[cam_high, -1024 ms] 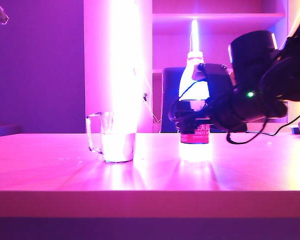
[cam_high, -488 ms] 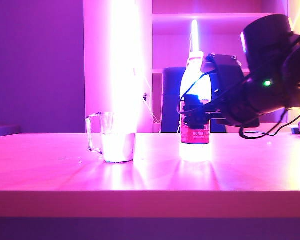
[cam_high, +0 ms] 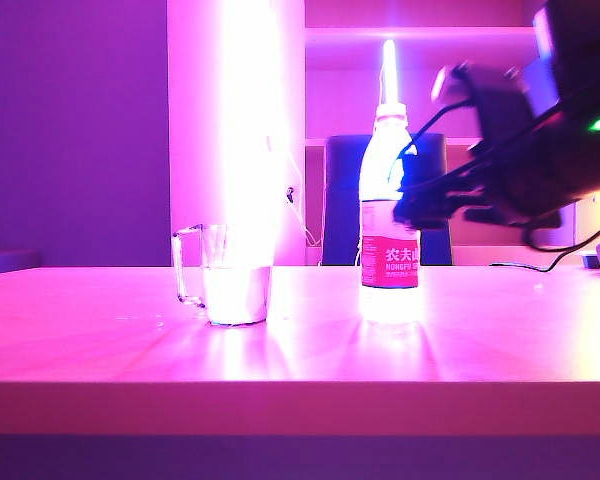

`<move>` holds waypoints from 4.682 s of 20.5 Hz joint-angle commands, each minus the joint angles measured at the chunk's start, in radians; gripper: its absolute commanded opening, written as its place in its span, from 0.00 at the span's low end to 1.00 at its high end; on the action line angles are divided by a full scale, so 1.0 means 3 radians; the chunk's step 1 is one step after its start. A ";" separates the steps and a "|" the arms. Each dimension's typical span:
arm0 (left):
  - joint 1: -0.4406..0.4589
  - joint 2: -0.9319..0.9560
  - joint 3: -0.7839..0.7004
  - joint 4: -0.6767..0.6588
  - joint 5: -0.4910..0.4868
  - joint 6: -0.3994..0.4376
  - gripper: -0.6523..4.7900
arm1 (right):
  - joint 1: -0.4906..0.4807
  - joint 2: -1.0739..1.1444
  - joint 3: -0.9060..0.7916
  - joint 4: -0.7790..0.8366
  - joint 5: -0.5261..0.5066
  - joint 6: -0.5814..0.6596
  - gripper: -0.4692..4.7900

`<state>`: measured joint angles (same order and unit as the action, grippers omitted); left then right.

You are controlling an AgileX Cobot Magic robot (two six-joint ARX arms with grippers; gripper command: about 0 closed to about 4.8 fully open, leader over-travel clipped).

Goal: Pick up the mineral water bottle on the table and pour water into the mug until it's half full.

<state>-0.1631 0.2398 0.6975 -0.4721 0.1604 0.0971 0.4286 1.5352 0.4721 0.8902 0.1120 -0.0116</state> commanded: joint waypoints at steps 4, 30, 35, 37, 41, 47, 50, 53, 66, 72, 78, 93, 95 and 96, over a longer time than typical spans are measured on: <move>0.0001 -0.0161 0.0015 -0.0094 -0.0435 0.0000 0.11 | 0.0009 -0.0900 -0.0304 -0.0529 0.0005 0.0001 1.00; 0.0000 -0.0464 -0.0903 0.0750 -0.0880 -0.0209 0.11 | 0.0010 -0.5118 -0.0257 -0.3936 0.0233 0.0113 0.08; -0.0003 -0.0463 -0.1448 0.1228 -0.0865 -0.0388 0.11 | 0.0009 -0.5113 -0.0493 -0.3897 -0.0678 0.0130 0.08; -0.0001 -0.0463 -0.1614 0.1335 -0.0830 -0.0388 0.11 | 0.0009 -0.5113 -0.0643 -0.3869 -0.0958 0.0130 0.09; -0.0001 -0.0463 -0.1850 0.1380 -0.0833 -0.0389 0.11 | 0.0008 -0.5113 -0.1006 -0.3437 -0.1068 0.0141 0.09; 0.0000 -0.0464 -0.1877 0.1330 -0.0832 -0.0385 0.11 | 0.0009 -0.5117 -0.1209 -0.3020 -0.1263 0.0304 0.09; 0.0000 -0.0464 -0.1877 0.1329 -0.0834 -0.0385 0.11 | 0.0005 -0.5119 -0.1208 -0.3045 -0.1266 0.0301 0.09; 0.0000 -0.0464 -0.1877 0.1330 -0.0833 -0.0385 0.11 | 0.0005 -0.5119 -0.1208 -0.3056 -0.1266 0.0299 0.09; 0.0000 -0.0463 -0.1877 0.1329 -0.0834 -0.0385 0.11 | -0.1684 -0.5126 -0.1264 -0.3052 -0.0727 0.0034 0.09; 0.0000 -0.0463 -0.1877 0.1329 -0.0834 -0.0385 0.11 | -0.1761 -0.5126 -0.1572 -0.3190 -0.0707 0.0038 0.09; 0.0000 -0.0463 -0.1877 0.1329 -0.0834 -0.0385 0.11 | -0.1756 -0.5121 -0.1570 -0.3427 -0.0528 0.0038 0.09; 0.0187 -0.0753 -0.1977 0.1329 -0.0699 -0.0493 0.11 | -0.1756 -0.5123 -0.1570 -0.3426 -0.0529 0.0038 0.09; 0.0230 -0.0790 -0.2074 0.1344 -0.0661 -0.0532 0.11 | -0.1755 -0.5123 -0.1570 -0.3426 -0.0529 0.0038 0.09; 0.0229 -0.0790 -0.2129 0.1347 -0.0669 -0.0548 0.11 | -0.1755 -0.5123 -0.1570 -0.3427 -0.0528 0.0038 0.09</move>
<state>-0.0940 0.0025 0.0631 -0.0799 -0.0452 -0.0578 -0.0982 0.0002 0.0067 -0.1486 -0.0521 0.0025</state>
